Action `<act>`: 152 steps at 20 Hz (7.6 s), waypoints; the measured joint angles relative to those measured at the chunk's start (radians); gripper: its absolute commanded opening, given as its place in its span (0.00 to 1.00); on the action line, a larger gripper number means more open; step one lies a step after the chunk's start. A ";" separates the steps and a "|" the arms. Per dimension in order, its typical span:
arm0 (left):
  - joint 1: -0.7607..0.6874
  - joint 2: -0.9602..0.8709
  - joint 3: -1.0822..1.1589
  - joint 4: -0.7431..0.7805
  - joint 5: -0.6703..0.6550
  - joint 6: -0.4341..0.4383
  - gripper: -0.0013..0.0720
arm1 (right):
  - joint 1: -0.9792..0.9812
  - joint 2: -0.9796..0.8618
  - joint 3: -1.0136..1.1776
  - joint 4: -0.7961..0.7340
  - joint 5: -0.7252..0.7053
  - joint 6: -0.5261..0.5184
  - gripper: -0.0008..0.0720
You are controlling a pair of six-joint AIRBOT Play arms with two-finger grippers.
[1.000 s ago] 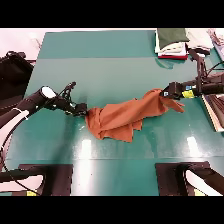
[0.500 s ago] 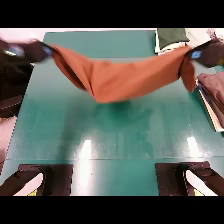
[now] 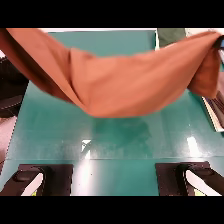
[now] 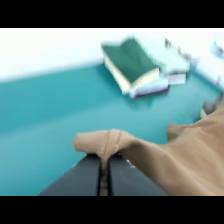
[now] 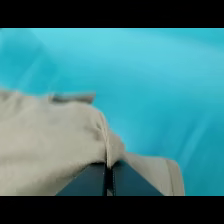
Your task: Fold the shirts.
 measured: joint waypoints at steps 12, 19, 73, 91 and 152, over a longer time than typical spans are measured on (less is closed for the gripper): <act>0.009 -0.370 -0.504 0.076 0.103 0.004 0.77 | -0.007 -0.455 -0.280 -0.001 -0.097 -0.007 0.57; 0.128 -0.418 -0.497 0.081 0.101 -0.025 0.77 | -0.057 -0.418 -0.298 -0.002 -0.095 -0.049 0.57; -0.066 -0.450 -0.626 -0.052 0.323 0.056 0.06 | -0.160 -0.158 -0.766 0.001 -0.146 -0.119 0.78; 0.015 -0.311 -0.502 -0.008 0.028 0.066 0.06 | -0.014 -0.298 -0.515 -0.009 -0.454 -0.164 0.27; 0.028 -0.189 -0.404 0.129 -0.152 0.031 0.06 | -0.249 -0.247 -1.035 0.047 -0.195 -0.145 0.59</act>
